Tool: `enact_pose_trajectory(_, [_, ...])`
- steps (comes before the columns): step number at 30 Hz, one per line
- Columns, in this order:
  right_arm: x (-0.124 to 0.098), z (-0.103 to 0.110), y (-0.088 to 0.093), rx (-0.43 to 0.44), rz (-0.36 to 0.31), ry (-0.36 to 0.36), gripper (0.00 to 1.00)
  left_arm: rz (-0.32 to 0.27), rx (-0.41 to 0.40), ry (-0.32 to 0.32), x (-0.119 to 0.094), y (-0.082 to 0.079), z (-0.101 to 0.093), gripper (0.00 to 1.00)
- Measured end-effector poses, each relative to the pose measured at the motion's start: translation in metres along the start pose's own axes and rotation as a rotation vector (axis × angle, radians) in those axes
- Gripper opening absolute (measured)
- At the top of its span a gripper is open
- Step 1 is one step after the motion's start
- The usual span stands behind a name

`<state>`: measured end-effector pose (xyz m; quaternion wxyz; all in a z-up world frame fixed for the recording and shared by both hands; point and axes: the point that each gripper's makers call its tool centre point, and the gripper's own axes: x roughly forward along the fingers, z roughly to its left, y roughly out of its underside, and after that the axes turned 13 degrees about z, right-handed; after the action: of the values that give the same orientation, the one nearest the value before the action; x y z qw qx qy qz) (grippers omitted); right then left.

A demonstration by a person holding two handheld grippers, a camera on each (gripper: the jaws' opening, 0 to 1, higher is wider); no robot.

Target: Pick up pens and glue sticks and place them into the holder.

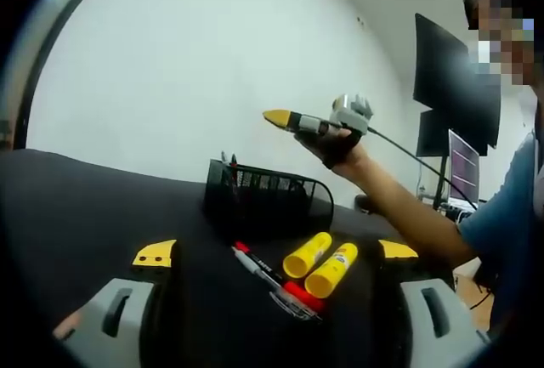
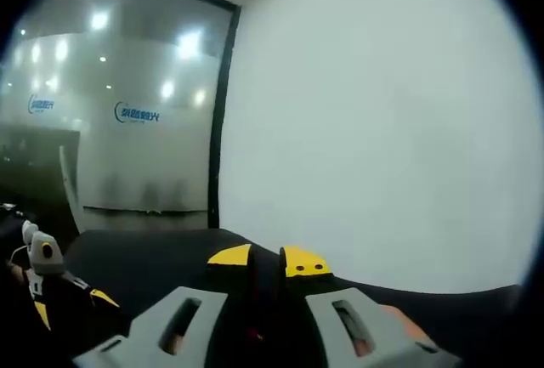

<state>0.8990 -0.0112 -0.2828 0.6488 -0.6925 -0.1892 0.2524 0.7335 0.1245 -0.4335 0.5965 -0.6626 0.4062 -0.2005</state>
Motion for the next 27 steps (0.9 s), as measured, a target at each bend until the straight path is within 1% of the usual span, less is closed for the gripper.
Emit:
enact_pose_trajectory(3, [-0.004,0.003,-0.002,-0.02,0.005,-0.02,0.09,0.0,-0.014,-0.004,0.0,0.0,0.0,0.81])
enact_pose_trajectory(4, [-0.005,0.007,-0.002,-0.029,0.017,-0.039,0.09,0.013,-0.03,-0.001,0.001,0.001,-0.001,0.77])
enact_pose_trajectory(5, [-0.007,0.008,-0.005,-0.035,0.014,-0.048,0.09,0.035,-0.049,-0.007,0.003,0.004,-0.002,0.74])
enact_pose_trajectory(6, [-0.01,0.012,-0.006,-0.039,0.013,-0.071,0.09,0.047,-0.046,-0.011,0.005,0.004,-0.002,0.7])
enact_pose_trajectory(7, [-0.013,0.023,-0.005,-0.047,0.026,-0.132,0.09,0.052,-0.046,-0.034,0.006,0.003,-0.001,0.68])
enact_pose_trajectory(8, [-0.017,0.033,0.0,-0.053,0.058,-0.196,0.09,0.05,-0.047,-0.033,0.006,0.002,-0.003,0.68])
enact_pose_trajectory(9, [-0.02,0.04,0.002,-0.069,0.074,-0.232,0.1,0.043,-0.064,-0.021,0.006,-0.001,-0.006,0.7])
enact_pose_trajectory(10, [-0.021,0.042,0.003,-0.084,0.075,-0.24,0.11,0.033,-0.119,0.0,0.006,-0.004,-0.008,0.71])
enact_pose_trajectory(11, [-0.023,0.044,0.003,-0.098,0.077,-0.247,0.12,0.047,-0.137,0.008,0.007,-0.005,-0.011,0.71])
enact_pose_trajectory(12, [-0.024,0.044,0.002,-0.104,0.076,-0.243,0.12,0.049,-0.129,0.002,0.007,-0.006,-0.014,0.69])
enact_pose_trajectory(13, [-0.024,0.045,0.002,-0.116,0.071,-0.241,0.12,0.074,-0.134,-0.025,0.008,-0.004,-0.014,0.67])
enact_pose_trajectory(14, [-0.026,0.045,0.001,-0.119,0.066,-0.241,0.12,0.091,-0.098,-0.036,0.008,-0.003,-0.017,0.64])
enact_pose_trajectory(15, [-0.026,0.046,0.0,-0.118,0.064,-0.248,0.12,0.108,-0.101,-0.071,0.007,-0.002,-0.014,0.59])
enact_pose_trajectory(16, [-0.027,0.047,0.001,-0.119,0.066,-0.259,0.12,0.138,-0.095,-0.091,0.006,0.002,-0.016,0.54])
enact_pose_trajectory(17, [-0.028,0.048,0.001,-0.125,0.069,-0.269,0.12,0.135,-0.097,-0.083,0.006,0.0,-0.021,0.51])
enact_pose_trajectory(18, [-0.029,0.049,0.002,-0.131,0.072,-0.276,0.12,0.157,-0.125,-0.094,0.005,0.0,-0.015,0.5])
enact_pose_trajectory(20, [-0.03,0.049,0.004,-0.145,0.078,-0.288,0.12,0.161,-0.167,-0.101,0.003,-0.001,-0.016,0.47])
enact_pose_trajectory(21, [-0.031,0.05,0.005,-0.151,0.081,-0.296,0.13,0.175,-0.188,-0.13,0.002,0.002,-0.014,0.43])
enact_pose_trajectory(22, [-0.033,0.05,0.006,-0.156,0.083,-0.306,0.13,0.192,-0.174,-0.149,0.001,0.005,-0.014,0.4])
enact_pose_trajectory(24, [-0.036,0.051,0.006,-0.165,0.085,-0.317,0.14,0.203,-0.167,-0.195,-0.002,0.008,-0.012,0.35])
enact_pose_trajectory(25, [-0.037,0.05,0.005,-0.168,0.084,-0.318,0.14,0.208,-0.158,-0.194,-0.001,0.009,-0.014,0.35])
enact_pose_trajectory(26, [-0.038,0.05,0.005,-0.17,0.084,-0.32,0.14,0.237,-0.165,-0.229,-0.001,0.015,-0.016,0.35])
enact_pose_trajectory(27, [-0.039,0.048,0.004,-0.172,0.083,-0.321,0.14,0.264,-0.154,-0.259,-0.002,0.02,-0.015,0.35])
